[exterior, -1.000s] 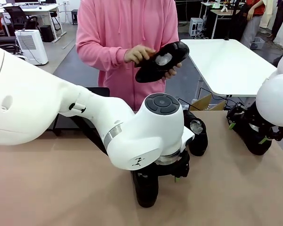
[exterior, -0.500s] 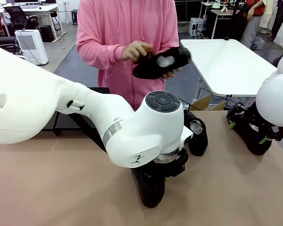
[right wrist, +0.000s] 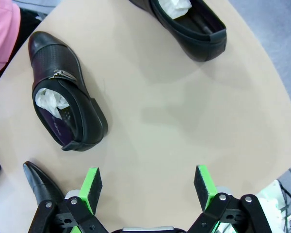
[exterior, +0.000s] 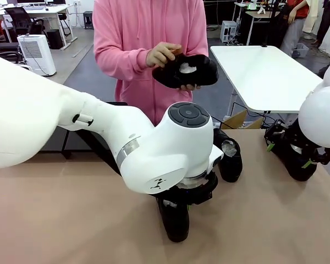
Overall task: Organize the shoes by placing them on the stand.
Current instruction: Place the Shoe from the middle of the table onto the Shoes Stand.
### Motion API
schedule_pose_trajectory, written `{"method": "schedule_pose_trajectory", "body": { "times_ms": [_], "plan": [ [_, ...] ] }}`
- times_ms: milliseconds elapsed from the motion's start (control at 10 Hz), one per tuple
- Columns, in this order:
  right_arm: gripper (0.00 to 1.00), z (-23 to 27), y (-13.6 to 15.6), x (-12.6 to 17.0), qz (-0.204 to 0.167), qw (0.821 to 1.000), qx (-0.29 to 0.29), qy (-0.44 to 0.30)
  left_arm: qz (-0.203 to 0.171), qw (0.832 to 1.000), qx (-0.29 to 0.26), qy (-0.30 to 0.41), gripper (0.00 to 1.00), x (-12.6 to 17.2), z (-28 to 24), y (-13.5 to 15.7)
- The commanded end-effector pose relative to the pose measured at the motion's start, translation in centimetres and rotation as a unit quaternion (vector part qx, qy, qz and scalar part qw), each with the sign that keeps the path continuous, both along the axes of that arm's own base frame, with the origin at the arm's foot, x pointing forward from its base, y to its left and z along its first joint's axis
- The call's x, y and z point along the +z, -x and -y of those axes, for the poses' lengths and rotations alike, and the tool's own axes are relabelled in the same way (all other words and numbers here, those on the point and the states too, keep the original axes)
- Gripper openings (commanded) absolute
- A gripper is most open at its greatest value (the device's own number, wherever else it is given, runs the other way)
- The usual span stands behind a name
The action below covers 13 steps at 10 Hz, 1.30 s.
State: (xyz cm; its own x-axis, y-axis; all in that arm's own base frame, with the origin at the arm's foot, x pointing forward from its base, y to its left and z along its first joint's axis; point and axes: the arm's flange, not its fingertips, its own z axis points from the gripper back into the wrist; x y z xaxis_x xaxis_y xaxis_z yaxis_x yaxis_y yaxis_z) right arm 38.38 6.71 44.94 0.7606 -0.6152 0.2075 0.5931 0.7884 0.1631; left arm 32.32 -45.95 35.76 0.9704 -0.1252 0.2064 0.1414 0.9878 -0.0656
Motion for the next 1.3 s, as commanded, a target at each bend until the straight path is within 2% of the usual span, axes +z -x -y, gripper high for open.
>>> {"method": "schedule_pose_trajectory", "body": {
  "times_ms": [0, 200, 400, 500, 700, 900, 1000, 1200],
  "plan": [
    [1.0, 0.2, 0.0, -0.1, 0.006, 1.0, 0.002, -0.004, 0.001, 1.0, -0.017, 0.014, 0.0, 3.1, -2.4, 1.8],
    [1.0, 0.2, 0.0, -0.1, 0.006, 1.0, 0.002, -0.004, 0.025, 0.998, -0.037, 0.032, 0.0, 7.2, -6.5, 4.2],
    [1.0, 0.2, 0.0, -0.1, 0.006, 1.0, 0.002, -0.004, 0.064, 0.998, 0.021, 0.021, 0.0, 11.1, -13.1, 4.4],
    [1.0, 0.2, 0.0, -0.1, 0.006, 1.0, 0.002, -0.004, 0.105, 0.994, 0.035, 0.002, 0.0, 12.3, -16.3, 3.5],
    [1.0, 0.2, 0.0, -0.1, 0.006, 1.0, 0.002, -0.004, 0.184, 0.982, 0.037, -0.03, 0.0, 13.2, -22.0, -0.5],
    [1.0, 0.2, 0.0, -0.1, 0.006, 1.0, 0.002, -0.004, 0.242, 0.968, 0.024, -0.058, 0.0, 13.6, -26.2, -5.2],
    [1.0, 0.2, 0.0, -0.1, 0.006, 1.0, 0.002, -0.004, 0.238, 0.969, 0.034, -0.056, 0.0, 13.3, -27.6, -7.6],
    [1.0, 0.2, 0.0, -0.1, 0.006, 1.0, 0.002, -0.004, 0.251, 0.966, 0.021, -0.062, 0.0, 12.6, -29.0, -12.3]
  ]
}}
